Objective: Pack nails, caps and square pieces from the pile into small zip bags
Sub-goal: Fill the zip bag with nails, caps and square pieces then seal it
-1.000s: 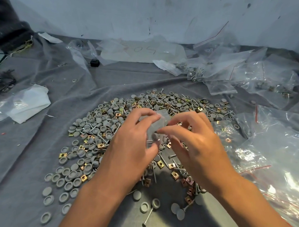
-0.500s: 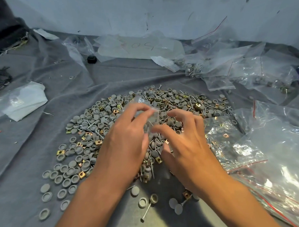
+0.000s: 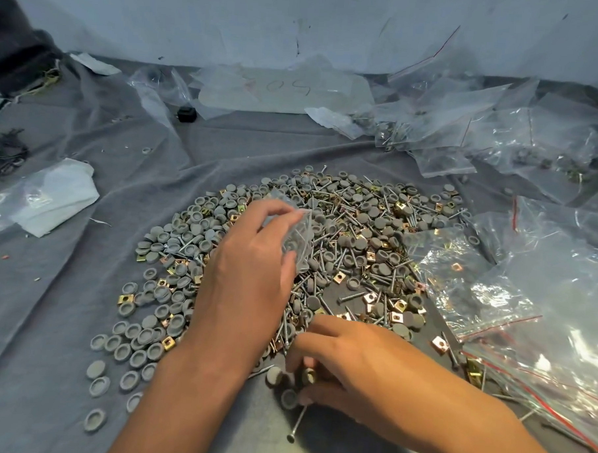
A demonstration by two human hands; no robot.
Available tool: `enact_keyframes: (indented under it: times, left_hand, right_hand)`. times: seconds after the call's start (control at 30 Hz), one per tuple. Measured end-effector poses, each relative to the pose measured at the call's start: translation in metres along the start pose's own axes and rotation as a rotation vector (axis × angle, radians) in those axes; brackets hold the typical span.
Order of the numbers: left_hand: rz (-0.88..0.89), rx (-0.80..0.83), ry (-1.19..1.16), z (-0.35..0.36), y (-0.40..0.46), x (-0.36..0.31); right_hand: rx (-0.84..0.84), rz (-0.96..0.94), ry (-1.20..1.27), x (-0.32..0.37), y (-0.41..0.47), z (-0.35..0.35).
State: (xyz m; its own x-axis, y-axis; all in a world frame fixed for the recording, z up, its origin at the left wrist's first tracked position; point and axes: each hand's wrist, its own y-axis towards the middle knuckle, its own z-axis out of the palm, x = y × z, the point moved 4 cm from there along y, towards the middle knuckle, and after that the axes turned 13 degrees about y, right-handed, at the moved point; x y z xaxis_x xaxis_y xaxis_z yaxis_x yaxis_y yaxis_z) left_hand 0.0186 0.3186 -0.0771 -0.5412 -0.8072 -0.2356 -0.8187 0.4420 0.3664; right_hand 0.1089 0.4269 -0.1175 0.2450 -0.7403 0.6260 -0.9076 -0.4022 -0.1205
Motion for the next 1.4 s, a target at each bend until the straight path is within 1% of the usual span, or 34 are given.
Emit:
enact_keyframes:
  times: [0.07,0.23,0.4,0.5,0.6,0.73,0.9,1.07,1.13,1.17,1.2,1.23,1.27,1.3,1.33,1.4]
  left_hand:
    - [0.003,-0.009,-0.015,0.000,0.000,0.000]
    - [-0.001,-0.003,-0.020,0.000,0.000,0.001]
    - [0.002,-0.008,-0.028,0.000,0.000,0.001]
    - [-0.003,-0.017,-0.035,0.000,0.000,0.002]
    - [-0.012,-0.037,-0.059,0.000,0.000,0.003]
    - [-0.057,-0.040,-0.155,-0.002,0.002,0.009]
    - [-0.133,-0.065,-0.220,-0.007,0.006,0.019]
    - [-0.130,-0.047,-0.171,-0.006,0.006,0.022]
    - [-0.105,-0.030,-0.159,-0.004,0.005,0.019]
    - [-0.086,-0.025,-0.158,-0.003,0.004,0.018]
    - [-0.067,-0.018,-0.156,-0.002,0.003,0.016]
    - [-0.047,-0.009,-0.148,-0.001,0.003,0.013]
    - [-0.024,0.001,-0.133,0.000,0.002,0.011]
    - [0.000,0.012,-0.116,0.001,0.002,0.008]
    - [0.020,0.027,-0.104,0.003,0.001,0.005]
    - [0.046,0.065,-0.104,0.008,0.000,0.001]
  right_hand:
    - [-0.033,0.001,0.005,0.005,0.001,0.005]
    - [-0.043,-0.027,-0.090,0.010,0.005,0.016]
    - [0.033,-0.044,-0.040,0.011,0.008,0.022]
    - [-0.010,-0.067,0.050,0.009,0.011,0.024]
    - [-0.072,-0.072,0.004,0.006,0.014,0.027]
    - [-0.115,-0.021,0.002,0.003,0.014,0.030]
    - [-0.118,-0.010,0.039,0.004,0.013,0.026]
    - [-0.126,-0.056,0.123,0.007,0.008,0.014]
    - [-0.212,-0.025,0.199,0.002,0.006,0.000]
    - [-0.298,0.002,0.269,-0.003,0.004,-0.010]
    - [-0.434,-0.007,0.324,-0.006,0.002,-0.021]
    - [-0.593,-0.060,0.330,-0.007,-0.001,-0.034]
    - [-0.740,-0.118,0.293,-0.007,-0.004,-0.046]
    - [-0.853,-0.157,0.241,-0.006,-0.005,-0.054]
    - [-0.923,-0.178,0.187,-0.004,-0.004,-0.059]
    - [-0.982,-0.198,0.080,-0.003,0.001,-0.059]
